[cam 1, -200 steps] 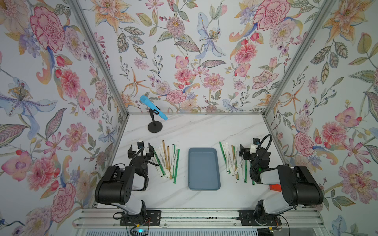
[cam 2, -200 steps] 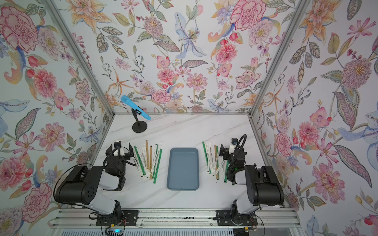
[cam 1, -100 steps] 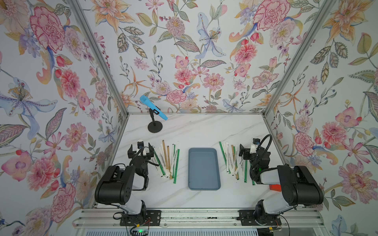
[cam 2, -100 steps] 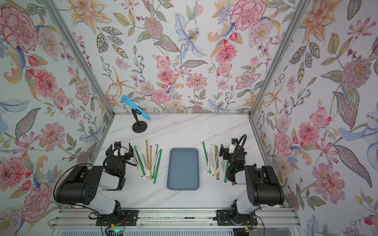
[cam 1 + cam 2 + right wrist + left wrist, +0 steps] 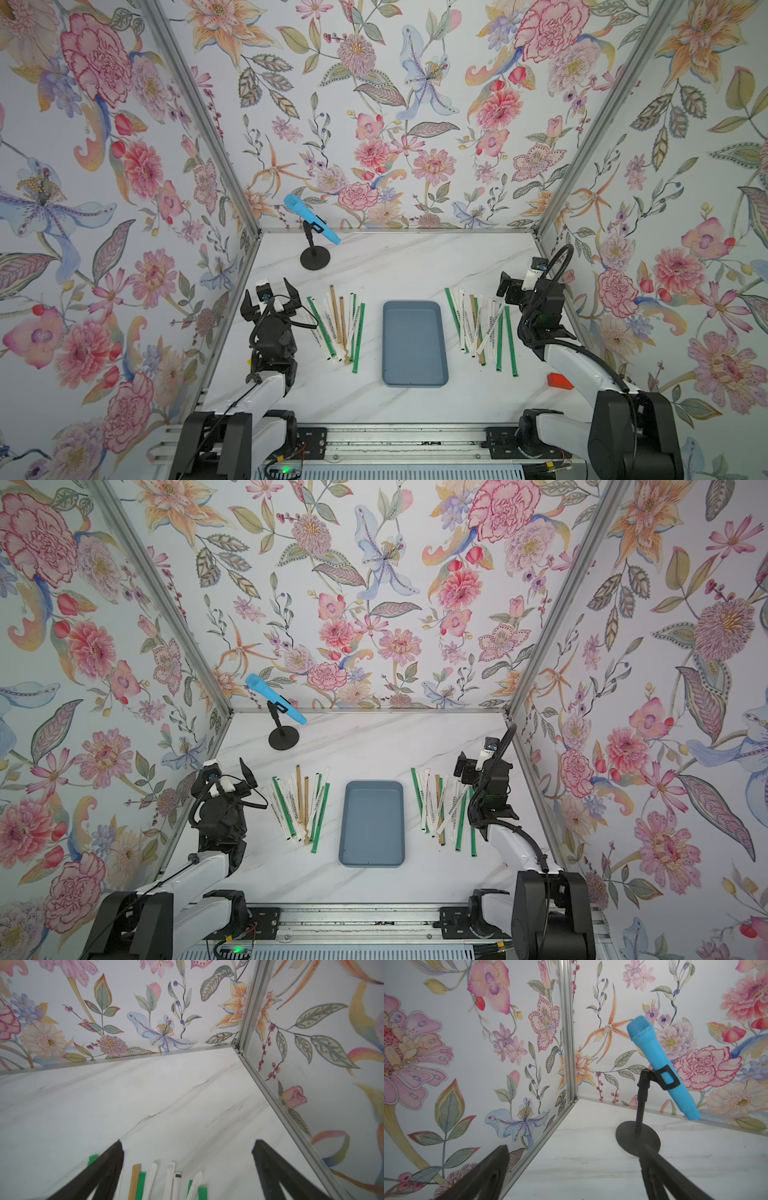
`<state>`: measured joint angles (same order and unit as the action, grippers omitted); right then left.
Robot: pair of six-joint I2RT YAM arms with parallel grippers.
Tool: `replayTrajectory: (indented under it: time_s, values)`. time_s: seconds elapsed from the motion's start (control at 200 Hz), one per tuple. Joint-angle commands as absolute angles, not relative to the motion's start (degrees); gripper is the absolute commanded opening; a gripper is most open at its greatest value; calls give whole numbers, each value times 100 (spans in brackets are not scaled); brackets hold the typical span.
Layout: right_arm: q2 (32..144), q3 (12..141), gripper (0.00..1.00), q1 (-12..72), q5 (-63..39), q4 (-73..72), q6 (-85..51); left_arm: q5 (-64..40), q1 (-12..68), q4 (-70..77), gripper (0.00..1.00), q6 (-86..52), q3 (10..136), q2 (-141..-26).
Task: Put the straws into the storage box
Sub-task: Pick up the straw from the center of the board.
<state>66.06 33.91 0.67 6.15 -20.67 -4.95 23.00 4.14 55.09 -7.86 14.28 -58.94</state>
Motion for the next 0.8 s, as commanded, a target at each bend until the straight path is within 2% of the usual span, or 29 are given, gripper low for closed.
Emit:
replayTrajectory:
  time_s: [0.0, 0.075, 0.185, 0.46, 0.595, 0.706, 0.796]
  values:
    - [6477, 3778, 94, 112, 129, 232, -977, 2812, 725, 3533, 100, -1382, 1787, -5310]
    - [6748, 4357, 91, 131, -267, 1164, -1186, 2637, 1217, 3064, 100, -1462, 1987, -5084]
    - [7292, 5048, 89, 208, -682, 2115, -1384, 2967, 2200, 2411, 100, -1388, 2493, -5321]
    - [8305, 5438, 75, 576, -784, 2843, -1771, 2890, 3888, 1734, 100, -1568, 3595, -6489]
    - [8734, 5532, 65, 888, -690, 2893, -1753, 2844, 4147, 1762, 100, -1795, 3709, -6680]
    - [8965, 5511, 52, 940, -526, 2918, -1751, 2779, 4179, 1784, 100, -1911, 3648, -6659]
    - [9027, 5486, 51, 939, -356, 2957, -1731, 2761, 4199, 1775, 100, -1936, 3547, -6546]
